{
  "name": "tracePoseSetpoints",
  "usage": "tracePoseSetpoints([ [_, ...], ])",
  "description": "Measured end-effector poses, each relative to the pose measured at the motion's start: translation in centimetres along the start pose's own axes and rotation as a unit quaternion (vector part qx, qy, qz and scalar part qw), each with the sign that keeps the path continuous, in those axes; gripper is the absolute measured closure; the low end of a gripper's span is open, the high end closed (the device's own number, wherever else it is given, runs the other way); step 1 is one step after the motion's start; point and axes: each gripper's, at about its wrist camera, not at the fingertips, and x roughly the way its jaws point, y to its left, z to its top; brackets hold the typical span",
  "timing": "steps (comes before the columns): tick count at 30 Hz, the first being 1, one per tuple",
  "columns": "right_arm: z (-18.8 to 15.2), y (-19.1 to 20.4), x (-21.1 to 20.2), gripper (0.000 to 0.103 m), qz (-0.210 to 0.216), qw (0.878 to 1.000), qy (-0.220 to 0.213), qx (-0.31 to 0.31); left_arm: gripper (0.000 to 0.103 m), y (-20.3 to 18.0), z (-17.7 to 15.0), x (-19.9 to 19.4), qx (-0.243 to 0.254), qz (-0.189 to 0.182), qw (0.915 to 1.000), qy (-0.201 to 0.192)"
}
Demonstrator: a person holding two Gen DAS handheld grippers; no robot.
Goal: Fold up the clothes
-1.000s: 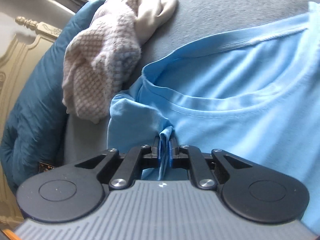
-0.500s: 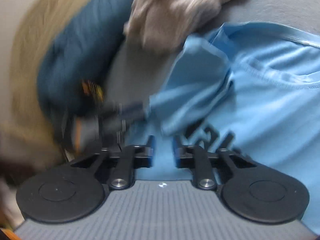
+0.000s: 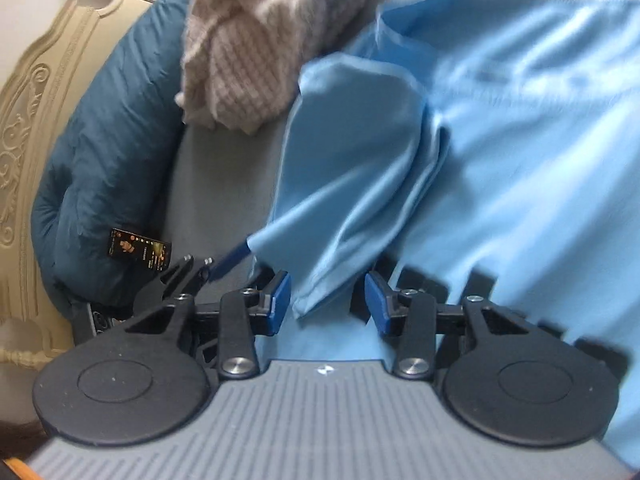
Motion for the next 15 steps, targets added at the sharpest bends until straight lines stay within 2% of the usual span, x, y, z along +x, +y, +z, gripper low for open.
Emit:
tracePoseSetpoints([
  [3, -1.2, -0.6, 0.7, 0.062, 0.005, 0.999, -0.002, 0.041, 0.068, -0.3, 0.1, 0.1, 0.007, 0.000, 0.9999, -0.010],
  [6, -1.8, -0.8, 0.8, 0.062, 0.019, 0.997, -0.010, 0.074, 0.074, -0.9, 0.0, 0.3, 0.021, 0.005, 0.9997, -0.012],
  [9, -2.0, -0.5, 1.3, 0.067, 0.025, 0.996, -0.017, 0.089, 0.079, -1.3, -0.2, 0.3, 0.032, 0.022, 0.9991, -0.020],
  [15, -2.2, 0.0, 2.1, 0.087, 0.027, 0.995, -0.025, 0.098, 0.090, -0.7, -0.4, -0.1, 0.015, 0.065, 0.9973, -0.031],
])
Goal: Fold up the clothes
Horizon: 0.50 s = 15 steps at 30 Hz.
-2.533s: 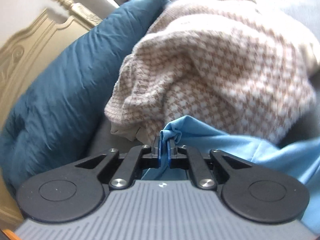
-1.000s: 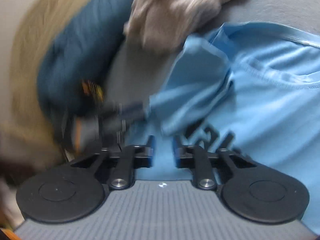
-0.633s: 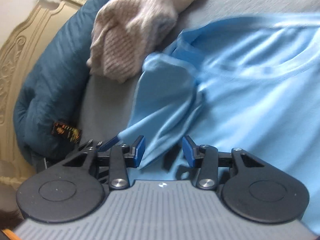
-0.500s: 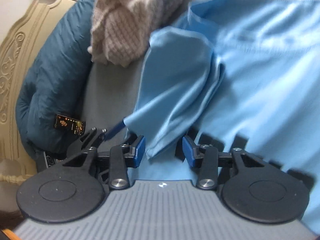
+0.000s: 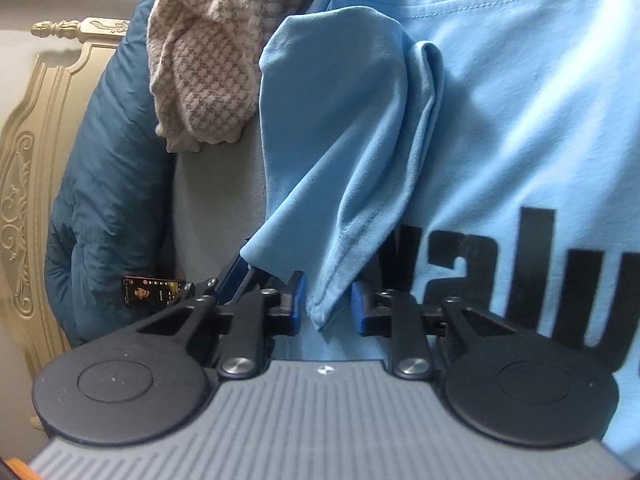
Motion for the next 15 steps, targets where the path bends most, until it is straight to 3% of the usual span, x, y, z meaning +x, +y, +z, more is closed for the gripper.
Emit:
tracePoseSetpoints([
  [1, 0.0, 0.0, 0.1, 0.094, -0.004, 1.000, -0.003, 0.001, 0.091, 0.3, 0.0, 0.0, -0.006, 0.010, 0.9999, 0.002],
  [4, -0.2, 0.2, 0.1, 0.099, -0.007, 1.000, -0.008, -0.008, 0.090, 1.3, -0.2, 0.3, -0.025, 0.032, 0.9991, 0.013],
  [15, -0.1, 0.2, 0.7, 0.094, -0.005, 1.000, -0.003, 0.023, 0.085, 1.9, -1.2, 0.6, -0.029, 0.029, 0.9989, 0.021],
])
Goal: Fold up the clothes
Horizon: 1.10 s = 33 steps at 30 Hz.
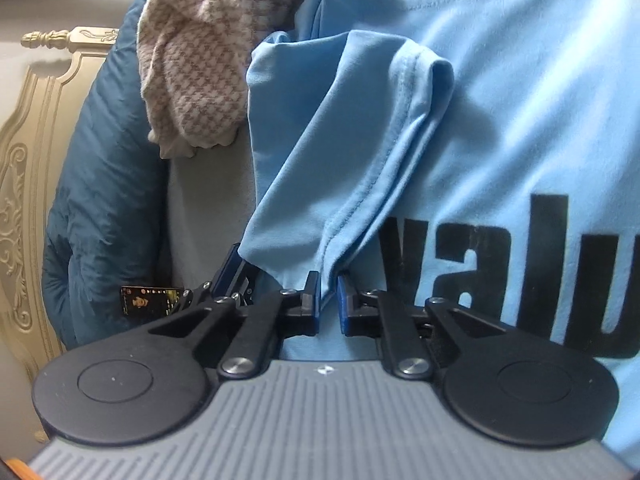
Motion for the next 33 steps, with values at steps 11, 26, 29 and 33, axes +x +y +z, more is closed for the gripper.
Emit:
tracePoseSetpoints([
  [11, -6.7, 8.4, 1.2, 0.085, -0.146, 0.880, -0.017, -0.452, 0.080, 1.1, -0.2, 0.3, -0.028, -0.015, 0.9995, 0.000],
  [26, -11.8, 10.2, 6.4, 0.072, -0.223, 0.707, -0.047, -0.670, 0.080, 1.2, -0.4, 0.3, -0.026, -0.012, 0.9996, 0.000],
  [29, -11.9, 10.2, 6.4, 0.092, -0.231, 0.706, -0.063, -0.666, 0.079, 1.2, -0.6, 0.2, -0.024, -0.011, 0.9997, 0.000],
  [33, -11.6, 10.2, 5.8, 0.097, -0.231, 0.715, -0.076, -0.656, 0.079, 1.3, -0.6, 0.2, -0.025, -0.009, 0.9997, 0.001],
])
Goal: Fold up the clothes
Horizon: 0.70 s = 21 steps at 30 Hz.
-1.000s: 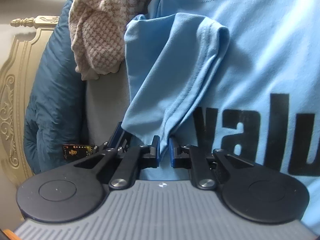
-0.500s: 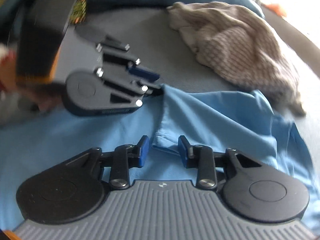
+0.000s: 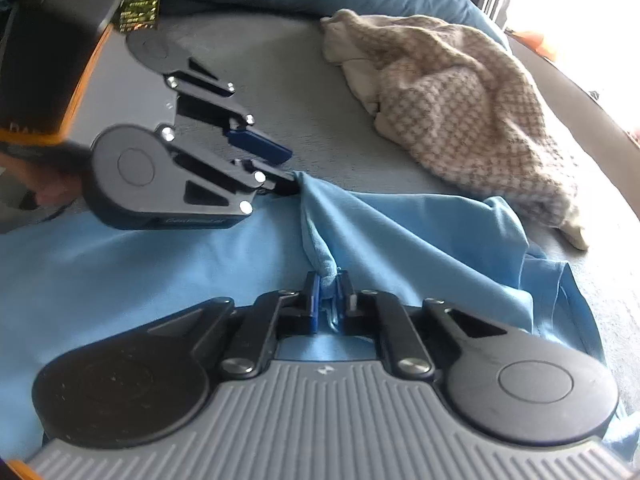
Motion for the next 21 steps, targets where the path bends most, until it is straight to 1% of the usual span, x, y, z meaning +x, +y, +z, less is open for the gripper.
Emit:
tracePoseSetpoints([
  [4, 0.4, -0.2, -1.3, 0.098, 0.017, 1.000, -0.018, 0.007, 0.078, 0.0, 0.0, 0.1, -0.002, 0.002, 1.0000, 0.001],
  [8, 0.5, 0.4, -2.6, 0.098, 0.034, 0.999, -0.028, -0.016, 0.077, 0.0, -0.1, 0.1, -0.002, 0.003, 1.0000, 0.001],
  [15, -0.4, 1.5, -2.2, 0.098, 0.031, 0.998, -0.009, -0.055, 0.076, 0.0, -0.1, -0.1, 0.003, 0.003, 1.0000, 0.003],
  [18, -0.6, 1.6, -2.1, 0.098, 0.032, 0.998, -0.006, -0.059, 0.075, 0.2, 0.0, -0.4, -0.002, 0.000, 1.0000, 0.007],
  [21, -0.7, 1.6, -1.7, 0.098, 0.036, 0.998, 0.002, -0.053, 0.069, 0.8, 0.1, -0.8, -0.018, -0.005, 0.9997, 0.014],
])
